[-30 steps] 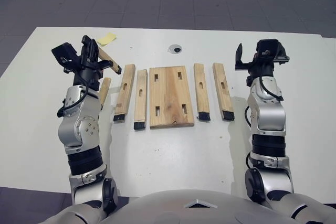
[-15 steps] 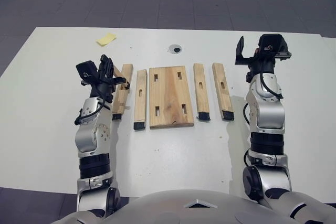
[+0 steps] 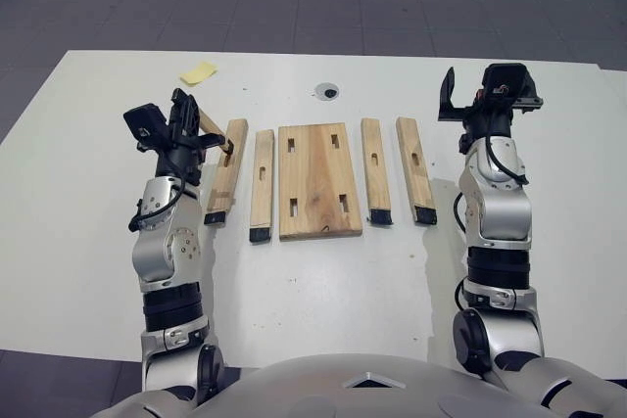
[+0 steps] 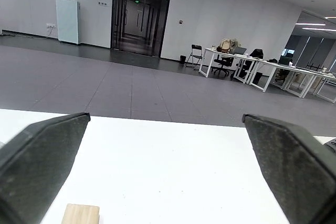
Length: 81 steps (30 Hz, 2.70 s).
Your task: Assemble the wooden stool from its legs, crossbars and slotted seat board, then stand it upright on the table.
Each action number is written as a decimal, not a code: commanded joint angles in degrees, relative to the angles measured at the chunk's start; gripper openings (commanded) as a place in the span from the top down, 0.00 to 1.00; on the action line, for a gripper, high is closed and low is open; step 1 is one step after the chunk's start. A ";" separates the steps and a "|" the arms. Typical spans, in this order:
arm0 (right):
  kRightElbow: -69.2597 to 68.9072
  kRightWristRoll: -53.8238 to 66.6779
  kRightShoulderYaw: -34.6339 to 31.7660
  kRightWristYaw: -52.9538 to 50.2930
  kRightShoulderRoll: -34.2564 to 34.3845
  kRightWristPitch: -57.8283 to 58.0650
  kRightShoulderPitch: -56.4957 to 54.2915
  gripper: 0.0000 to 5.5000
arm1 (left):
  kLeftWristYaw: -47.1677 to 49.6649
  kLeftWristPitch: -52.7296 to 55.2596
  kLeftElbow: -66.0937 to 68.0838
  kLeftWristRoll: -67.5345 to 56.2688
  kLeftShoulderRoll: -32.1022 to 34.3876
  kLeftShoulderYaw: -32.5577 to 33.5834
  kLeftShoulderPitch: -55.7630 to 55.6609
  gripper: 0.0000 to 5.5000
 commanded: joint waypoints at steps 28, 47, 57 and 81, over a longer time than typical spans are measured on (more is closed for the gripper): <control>-5.06 0.42 1.87 0.73 1.09 3.15 0.10 0.02 | -3.82 -4.54 6.95 7.59 1.13 -4.49 8.96 0.92; -5.69 0.82 4.06 1.77 2.03 4.53 -5.86 0.02 | -3.96 -9.23 21.50 12.25 2.22 -8.23 11.41 0.92; -3.41 1.00 3.67 2.06 1.43 3.09 -7.35 0.02 | -1.76 -10.55 21.77 12.35 1.72 -7.97 7.46 0.77; -2.43 1.11 2.71 1.01 1.20 1.65 -6.94 0.02 | -5.92 -0.51 0.71 6.68 5.05 -5.55 1.57 0.06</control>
